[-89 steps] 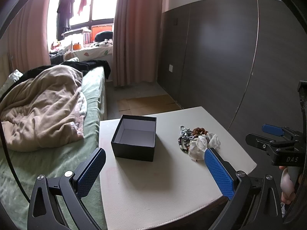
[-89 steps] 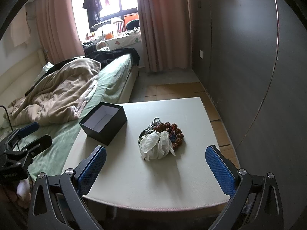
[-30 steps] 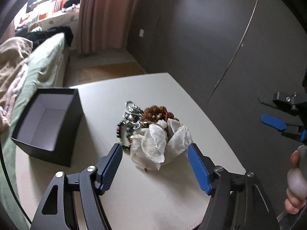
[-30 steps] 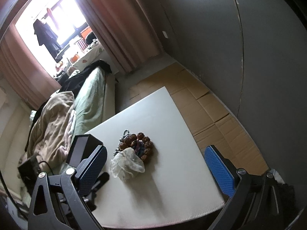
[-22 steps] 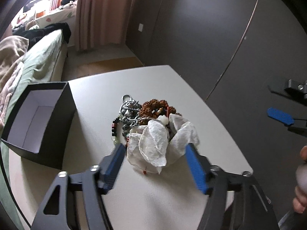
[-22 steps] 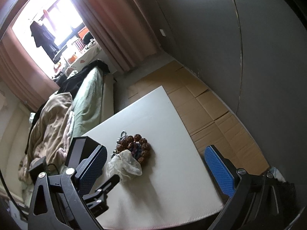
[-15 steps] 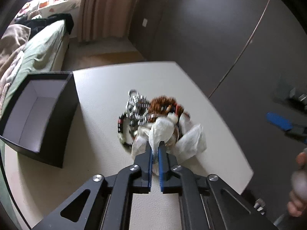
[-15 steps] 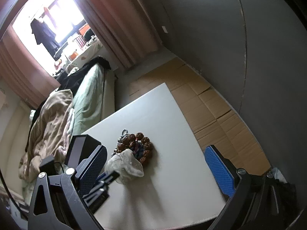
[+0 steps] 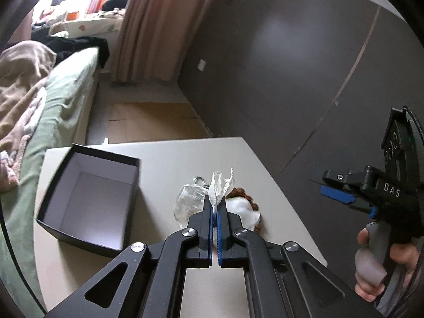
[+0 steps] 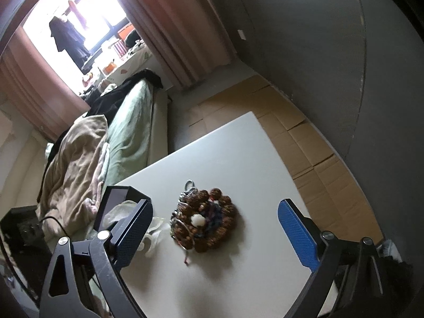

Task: Organize jewelry
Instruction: 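Lift the tissue with the left tool while the right tool grasps the silver chain, then carry the silver chain into the black box and open the right tool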

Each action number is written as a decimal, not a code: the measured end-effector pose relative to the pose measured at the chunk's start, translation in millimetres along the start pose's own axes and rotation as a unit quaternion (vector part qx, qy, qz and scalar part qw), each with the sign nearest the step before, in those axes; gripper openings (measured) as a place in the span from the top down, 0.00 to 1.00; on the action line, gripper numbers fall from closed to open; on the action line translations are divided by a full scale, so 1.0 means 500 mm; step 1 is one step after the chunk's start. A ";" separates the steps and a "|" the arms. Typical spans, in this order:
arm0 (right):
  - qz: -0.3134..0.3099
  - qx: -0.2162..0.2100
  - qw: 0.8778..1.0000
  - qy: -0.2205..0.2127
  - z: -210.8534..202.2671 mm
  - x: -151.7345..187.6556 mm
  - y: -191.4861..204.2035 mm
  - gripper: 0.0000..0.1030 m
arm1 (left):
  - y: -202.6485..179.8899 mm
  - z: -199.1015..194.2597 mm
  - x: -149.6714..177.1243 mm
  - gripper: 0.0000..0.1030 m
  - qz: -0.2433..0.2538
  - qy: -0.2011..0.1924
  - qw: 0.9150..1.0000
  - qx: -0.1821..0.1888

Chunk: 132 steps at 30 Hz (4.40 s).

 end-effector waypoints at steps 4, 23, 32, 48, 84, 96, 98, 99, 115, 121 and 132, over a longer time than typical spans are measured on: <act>-0.013 0.003 1.000 0.012 0.024 -0.029 0.038 0.15 | 0.036 -0.011 -0.023 0.99 -0.020 -0.015 1.000 -0.007; -0.025 -0.016 0.989 0.144 0.249 0.002 0.145 0.48 | 0.161 -0.081 -0.062 0.99 -0.105 -0.065 0.991 -0.046; -0.067 0.032 0.986 0.152 0.291 0.013 0.168 0.65 | 0.184 -0.106 -0.066 0.99 -0.120 -0.077 0.989 -0.051; -0.066 0.034 0.987 0.143 0.289 0.008 0.147 0.85 | 0.195 -0.139 -0.061 0.99 -0.128 -0.084 0.986 -0.060; -0.174 -0.100 0.973 -0.116 -0.205 -0.186 0.504 0.85 | 0.264 -0.235 -0.072 0.99 -0.174 -0.139 0.974 -0.034; -0.195 -0.119 0.970 -0.086 -0.137 -0.153 0.567 0.85 | 0.281 -0.243 -0.073 0.99 -0.184 -0.143 0.972 -0.036; -0.192 -0.123 0.971 -0.067 -0.100 -0.138 0.557 0.85 | 0.283 -0.244 -0.073 0.99 -0.185 -0.142 0.972 -0.037; -0.191 -0.125 0.972 -0.058 -0.081 -0.131 0.553 0.85 | 0.285 -0.244 -0.072 0.99 -0.186 -0.142 0.972 -0.039; -0.153 -0.138 0.977 0.049 0.178 0.001 0.451 0.85 | 0.299 -0.229 -0.062 0.99 -0.181 -0.123 0.973 -0.074; -0.152 -0.106 0.978 0.098 0.267 0.044 0.413 0.85 | 0.300 -0.212 -0.064 0.99 -0.186 -0.118 0.973 -0.075; -0.113 -0.115 0.982 0.096 0.247 0.019 0.366 0.33 | 0.278 -0.161 -0.067 0.99 -0.173 -0.088 0.979 -0.063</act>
Point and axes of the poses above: each gripper's, at about its wrist camera, not at the fingertips, and z roughly the way its jaws point, y to its left, x to its underside, the point moved 1 cm from there along z, roughly the way its jaws point, and after that the axes turned 3 degrees about x, right-handed, at the moved point
